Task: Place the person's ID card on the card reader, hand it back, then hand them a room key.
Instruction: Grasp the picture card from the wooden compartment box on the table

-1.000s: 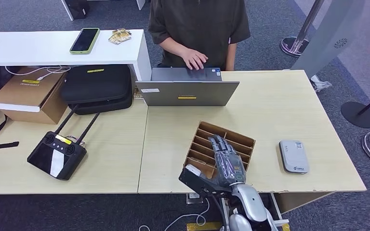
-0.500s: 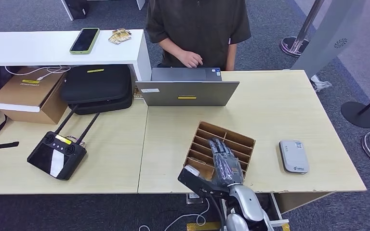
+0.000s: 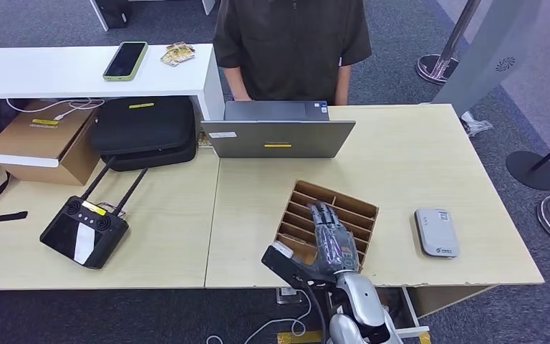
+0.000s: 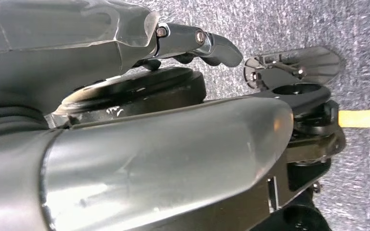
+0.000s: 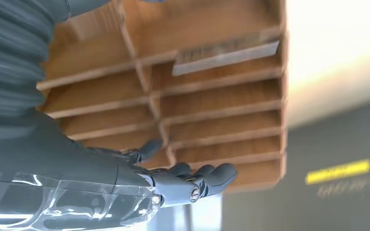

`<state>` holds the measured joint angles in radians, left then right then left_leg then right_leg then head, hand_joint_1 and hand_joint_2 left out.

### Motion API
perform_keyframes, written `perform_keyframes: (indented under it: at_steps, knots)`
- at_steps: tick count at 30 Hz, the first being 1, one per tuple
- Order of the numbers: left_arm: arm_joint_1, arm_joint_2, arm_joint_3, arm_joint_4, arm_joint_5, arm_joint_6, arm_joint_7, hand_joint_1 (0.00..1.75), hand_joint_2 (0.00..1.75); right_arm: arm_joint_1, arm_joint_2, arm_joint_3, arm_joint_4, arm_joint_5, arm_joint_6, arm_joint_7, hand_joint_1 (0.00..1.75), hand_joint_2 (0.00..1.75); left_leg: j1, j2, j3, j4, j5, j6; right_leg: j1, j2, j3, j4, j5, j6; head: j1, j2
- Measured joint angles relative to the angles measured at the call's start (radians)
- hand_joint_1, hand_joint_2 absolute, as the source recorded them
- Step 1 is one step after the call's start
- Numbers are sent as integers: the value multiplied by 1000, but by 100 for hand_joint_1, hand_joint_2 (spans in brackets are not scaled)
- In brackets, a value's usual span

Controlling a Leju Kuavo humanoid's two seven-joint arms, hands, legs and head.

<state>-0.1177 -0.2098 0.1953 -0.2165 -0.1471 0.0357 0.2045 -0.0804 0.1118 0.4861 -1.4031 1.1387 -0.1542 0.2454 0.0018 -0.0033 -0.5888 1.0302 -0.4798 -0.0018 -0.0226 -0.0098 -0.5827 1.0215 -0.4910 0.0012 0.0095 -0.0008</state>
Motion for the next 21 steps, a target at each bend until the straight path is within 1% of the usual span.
perform_keyframes:
  at_steps: [4, 7, 11, 18, 19, 21]
  knots:
    - [1, -3, 0, 0, 3, 3, -15, 0, 0, 1, 0, -1, -10, 42, -17, 19, 0, 175, 0, 0, 0, 0, 0, 0, 0, 0, 0, 0, 0, 0, 0, 0]
    - [3, -3, 0, 0, 7, 7, -35, 0, 0, 9, -1, -3, -48, 119, -44, 43, 0, 175, 0, 0, 0, 0, 0, 0, 0, 0, -1, 0, 0, 0, 0, 0]
    - [4, -5, 0, 0, 10, 17, -50, 0, 0, 25, -4, -6, -109, 194, -51, 62, 0, 175, 0, 0, 0, 0, 0, 0, 0, 0, -1, 0, 0, 0, 0, 0]
    - [4, -9, 0, 0, 13, 29, -55, 0, 0, 38, -5, -18, -146, 245, -61, 74, 0, 175, 0, 0, 0, 0, 0, 0, 0, 0, -1, 0, 0, 0, 0, 0]
    - [4, -9, 0, 0, 14, 30, -55, 0, 0, 41, -6, -18, -154, 247, -56, 70, 0, 175, 0, 0, 0, 0, 0, 0, 0, 0, -1, 0, 0, 0, 0, 0]
    - [4, -9, 0, 0, 18, 29, -53, 0, 0, 45, -8, -17, -171, 218, -15, 58, 0, 175, 0, 0, 0, 0, 0, 0, 0, 0, -1, 0, 0, 0, 0, 0]
